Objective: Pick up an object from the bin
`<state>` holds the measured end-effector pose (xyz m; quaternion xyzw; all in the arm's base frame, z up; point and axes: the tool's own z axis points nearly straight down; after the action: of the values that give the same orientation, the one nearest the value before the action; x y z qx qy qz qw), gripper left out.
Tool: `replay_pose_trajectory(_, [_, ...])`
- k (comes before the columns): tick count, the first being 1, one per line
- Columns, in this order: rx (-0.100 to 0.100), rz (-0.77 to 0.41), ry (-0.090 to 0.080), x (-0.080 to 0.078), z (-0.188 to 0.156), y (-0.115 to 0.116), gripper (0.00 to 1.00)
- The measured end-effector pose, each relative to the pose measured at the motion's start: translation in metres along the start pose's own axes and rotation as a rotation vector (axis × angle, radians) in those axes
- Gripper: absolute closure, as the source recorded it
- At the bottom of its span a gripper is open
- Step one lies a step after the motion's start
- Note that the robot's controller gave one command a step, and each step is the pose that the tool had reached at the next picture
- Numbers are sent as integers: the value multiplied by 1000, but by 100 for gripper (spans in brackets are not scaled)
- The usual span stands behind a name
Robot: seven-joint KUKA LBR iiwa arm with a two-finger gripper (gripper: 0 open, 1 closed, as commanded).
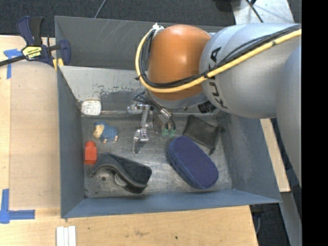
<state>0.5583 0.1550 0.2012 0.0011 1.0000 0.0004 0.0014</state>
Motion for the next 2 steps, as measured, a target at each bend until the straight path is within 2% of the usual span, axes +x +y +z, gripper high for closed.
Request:
replay_pose_trajectory(1, [0,-57,3,-44,113,36,0])
replay_pose_trajectory(2, [-1,-178,-4,-44,121,60,0])
